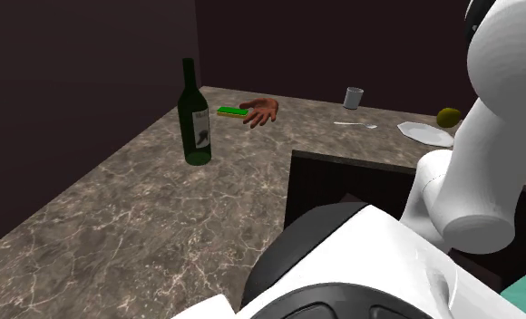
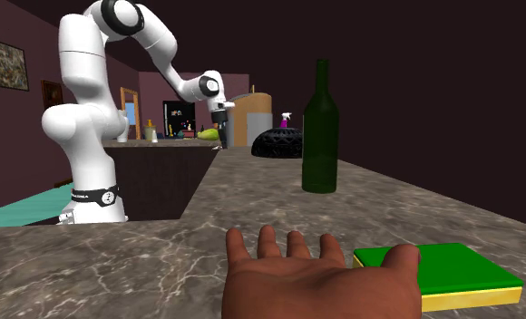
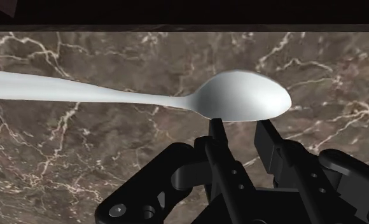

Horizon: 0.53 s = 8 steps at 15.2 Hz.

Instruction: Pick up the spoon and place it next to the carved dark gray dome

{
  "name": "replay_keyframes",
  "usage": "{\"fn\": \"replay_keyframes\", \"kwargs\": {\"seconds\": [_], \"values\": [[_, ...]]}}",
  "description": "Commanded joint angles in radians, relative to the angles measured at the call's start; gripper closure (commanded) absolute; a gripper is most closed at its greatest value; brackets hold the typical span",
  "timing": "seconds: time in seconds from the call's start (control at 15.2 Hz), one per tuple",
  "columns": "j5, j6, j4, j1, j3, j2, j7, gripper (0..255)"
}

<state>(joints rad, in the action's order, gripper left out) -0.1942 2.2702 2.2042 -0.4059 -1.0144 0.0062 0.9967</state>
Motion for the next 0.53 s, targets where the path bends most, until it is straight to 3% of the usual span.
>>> {"fn": "replay_keyframes", "kwargs": {"seconds": [0.0,0.46], "values": [[-0.030,0.023,0.014,-0.002,-0.001,0.023,0.024,255],[-0.141,0.078,0.038,-0.021,0.016,0.106,0.109,255]]}}
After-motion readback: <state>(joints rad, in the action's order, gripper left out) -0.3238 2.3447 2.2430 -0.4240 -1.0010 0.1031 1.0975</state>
